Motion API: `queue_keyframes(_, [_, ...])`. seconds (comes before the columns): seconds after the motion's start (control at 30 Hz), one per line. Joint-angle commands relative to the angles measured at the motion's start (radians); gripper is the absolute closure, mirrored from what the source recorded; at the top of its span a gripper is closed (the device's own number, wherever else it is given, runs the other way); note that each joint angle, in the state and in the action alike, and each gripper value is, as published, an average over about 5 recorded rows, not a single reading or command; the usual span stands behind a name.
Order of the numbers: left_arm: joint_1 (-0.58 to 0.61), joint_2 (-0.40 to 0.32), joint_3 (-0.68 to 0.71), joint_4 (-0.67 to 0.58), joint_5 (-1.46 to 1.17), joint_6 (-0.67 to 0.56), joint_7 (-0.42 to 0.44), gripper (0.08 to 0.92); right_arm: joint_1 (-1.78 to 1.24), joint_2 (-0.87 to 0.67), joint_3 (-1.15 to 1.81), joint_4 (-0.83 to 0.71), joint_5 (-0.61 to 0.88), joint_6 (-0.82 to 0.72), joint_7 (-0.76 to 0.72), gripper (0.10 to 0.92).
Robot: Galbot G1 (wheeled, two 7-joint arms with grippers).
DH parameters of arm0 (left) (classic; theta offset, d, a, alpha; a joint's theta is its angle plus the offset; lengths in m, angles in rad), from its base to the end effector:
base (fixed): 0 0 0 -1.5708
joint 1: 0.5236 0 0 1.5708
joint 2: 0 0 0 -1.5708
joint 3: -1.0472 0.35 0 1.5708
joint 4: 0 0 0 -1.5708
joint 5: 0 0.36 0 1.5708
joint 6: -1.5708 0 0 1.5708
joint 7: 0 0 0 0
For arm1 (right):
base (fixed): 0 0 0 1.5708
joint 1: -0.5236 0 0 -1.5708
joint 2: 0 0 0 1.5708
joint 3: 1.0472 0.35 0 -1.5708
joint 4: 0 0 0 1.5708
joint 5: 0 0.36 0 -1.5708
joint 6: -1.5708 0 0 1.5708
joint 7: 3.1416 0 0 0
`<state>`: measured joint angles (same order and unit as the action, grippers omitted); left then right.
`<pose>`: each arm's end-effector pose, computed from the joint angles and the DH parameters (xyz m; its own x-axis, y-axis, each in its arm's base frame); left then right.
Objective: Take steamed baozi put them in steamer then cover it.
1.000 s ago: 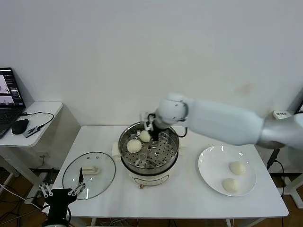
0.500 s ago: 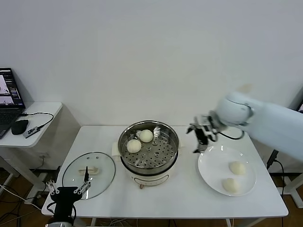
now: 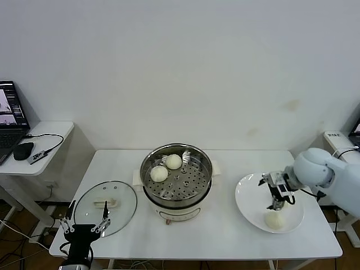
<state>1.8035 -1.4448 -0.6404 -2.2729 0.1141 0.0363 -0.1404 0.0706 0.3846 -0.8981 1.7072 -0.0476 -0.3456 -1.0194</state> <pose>0.1213 0.0465 -0.2692 -0.9876 -0.1514 0.0407 -0.1333 0.9476 0.2903 0.4187 -0.1467 -0.1449 -0.2505 -0.1012 0.9628 -0.9550 -0.1372 -0.2628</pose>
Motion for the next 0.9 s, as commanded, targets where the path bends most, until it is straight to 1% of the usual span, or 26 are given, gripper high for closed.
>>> queue_keyframes(0.03, [0.000,0.000,-0.001,0.014,0.001,-0.001,0.000,0.177,-0.152,-0.025,0.063,-0.037,-0.112,0.027,-0.002,0.203])
queue_keyframes(0.43, [-0.006,0.000,-0.001,0.025,0.002,0.001,0.002,0.177,-0.229,-0.038,0.118,-0.053,-0.127,0.022,-0.049,0.203])
queue_keyframes(0.77, [-0.005,-0.003,0.002,0.025,0.004,0.000,0.002,0.177,-0.299,-0.016,0.174,-0.076,-0.135,0.019,-0.048,0.203])
queue_keyframes(0.9, [-0.005,-0.006,0.005,0.026,0.007,0.000,0.002,0.177,-0.310,-0.005,0.176,-0.088,-0.138,0.016,-0.048,0.222])
